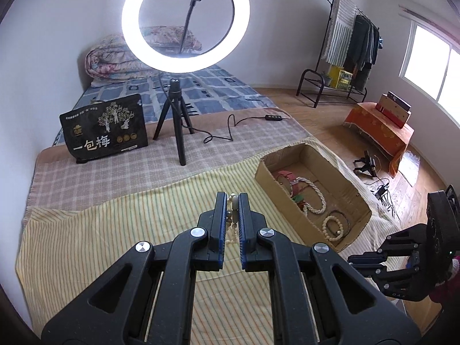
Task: Organize jewelry
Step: 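Carry the necklace with the left tool while the right tool carries the earring over the box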
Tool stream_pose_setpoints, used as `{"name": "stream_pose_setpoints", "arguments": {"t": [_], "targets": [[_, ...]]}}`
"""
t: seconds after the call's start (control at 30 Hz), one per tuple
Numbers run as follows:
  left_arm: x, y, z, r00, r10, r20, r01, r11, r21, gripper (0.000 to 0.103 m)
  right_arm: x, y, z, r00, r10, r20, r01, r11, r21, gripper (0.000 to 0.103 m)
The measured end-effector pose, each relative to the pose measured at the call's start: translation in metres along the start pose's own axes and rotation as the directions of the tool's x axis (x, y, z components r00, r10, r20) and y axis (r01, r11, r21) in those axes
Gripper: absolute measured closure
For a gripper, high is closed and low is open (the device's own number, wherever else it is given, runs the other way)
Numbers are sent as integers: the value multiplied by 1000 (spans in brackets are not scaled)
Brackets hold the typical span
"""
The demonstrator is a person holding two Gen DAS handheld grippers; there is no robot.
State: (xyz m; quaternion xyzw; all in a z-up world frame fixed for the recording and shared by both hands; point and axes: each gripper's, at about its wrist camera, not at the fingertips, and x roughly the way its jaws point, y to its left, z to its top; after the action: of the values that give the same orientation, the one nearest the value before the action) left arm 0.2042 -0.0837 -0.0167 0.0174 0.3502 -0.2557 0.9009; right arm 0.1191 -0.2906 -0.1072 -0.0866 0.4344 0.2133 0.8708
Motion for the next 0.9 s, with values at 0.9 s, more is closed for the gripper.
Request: {"name": "stream_pose_setpoints", "arguments": {"t": [0.9], "targets": [[45, -137, 36, 977, -213, -24, 215, 973, 86, 98, -27, -132, 13, 991, -126, 50, 117, 982, 150, 96]]}}
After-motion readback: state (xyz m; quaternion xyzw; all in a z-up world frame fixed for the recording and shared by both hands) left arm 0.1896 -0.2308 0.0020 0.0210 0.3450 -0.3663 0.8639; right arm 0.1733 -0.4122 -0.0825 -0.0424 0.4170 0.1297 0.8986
